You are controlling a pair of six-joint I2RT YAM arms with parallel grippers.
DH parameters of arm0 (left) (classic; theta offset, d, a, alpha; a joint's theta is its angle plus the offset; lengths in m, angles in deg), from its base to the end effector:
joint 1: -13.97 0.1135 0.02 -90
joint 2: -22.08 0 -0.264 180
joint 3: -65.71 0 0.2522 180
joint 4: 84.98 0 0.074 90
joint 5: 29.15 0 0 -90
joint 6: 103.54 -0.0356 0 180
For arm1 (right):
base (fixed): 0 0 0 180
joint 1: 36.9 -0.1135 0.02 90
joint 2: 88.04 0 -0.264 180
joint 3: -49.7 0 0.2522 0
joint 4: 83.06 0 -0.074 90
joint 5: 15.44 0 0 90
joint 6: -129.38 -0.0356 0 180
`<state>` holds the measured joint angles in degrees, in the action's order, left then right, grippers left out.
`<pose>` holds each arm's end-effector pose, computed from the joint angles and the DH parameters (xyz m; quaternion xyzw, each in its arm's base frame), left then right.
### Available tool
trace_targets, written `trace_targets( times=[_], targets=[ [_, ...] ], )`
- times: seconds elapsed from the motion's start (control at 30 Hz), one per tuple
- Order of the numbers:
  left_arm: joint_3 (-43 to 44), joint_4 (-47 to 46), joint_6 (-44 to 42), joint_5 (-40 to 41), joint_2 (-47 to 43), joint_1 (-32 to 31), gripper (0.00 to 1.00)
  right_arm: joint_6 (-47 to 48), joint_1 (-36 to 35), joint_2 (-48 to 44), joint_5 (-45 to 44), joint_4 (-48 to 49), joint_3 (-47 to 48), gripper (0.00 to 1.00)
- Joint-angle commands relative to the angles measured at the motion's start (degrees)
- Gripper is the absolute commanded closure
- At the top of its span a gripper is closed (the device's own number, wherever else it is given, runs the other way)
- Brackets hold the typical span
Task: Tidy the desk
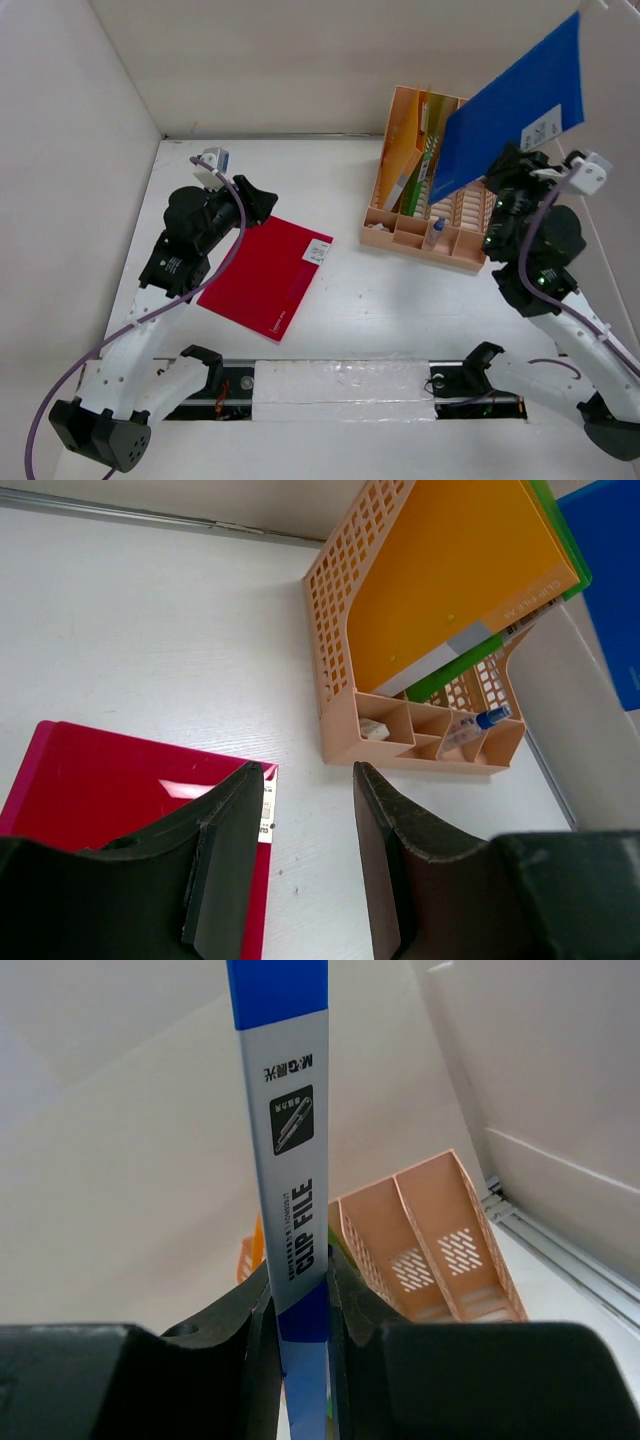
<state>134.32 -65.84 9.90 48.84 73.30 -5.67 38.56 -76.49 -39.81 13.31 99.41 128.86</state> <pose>0.1897 -0.0756 0.3914 0.0491 0.7159 -0.3241 0.6165 0.1251 0.0630 0.4902 0.2877 0.5337 0.0350 0.7945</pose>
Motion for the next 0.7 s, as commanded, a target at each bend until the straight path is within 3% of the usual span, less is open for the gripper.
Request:
trace_targets(
  times=[0.0, 0.3, 0.67],
  targets=[
    [-0.45, -2.66, 0.02, -0.47, -0.95, 0.21, 0.63, -2.43, 2.14, 1.77, 7.11, -4.70, 2.62, 1.00],
    [-0.45, -2.75, -0.15, -0.56, -0.33, 0.21, 0.63, -5.07, 7.24, 5.64, 16.77, -8.58, 2.09, 1.00],
    [-0.27, -2.75, -0.33, -0.47, 0.98, 0.21, 0.63, -10.68, 20.59, 15.75, 34.25, -7.80, 0.25, 1.00]
  ],
)
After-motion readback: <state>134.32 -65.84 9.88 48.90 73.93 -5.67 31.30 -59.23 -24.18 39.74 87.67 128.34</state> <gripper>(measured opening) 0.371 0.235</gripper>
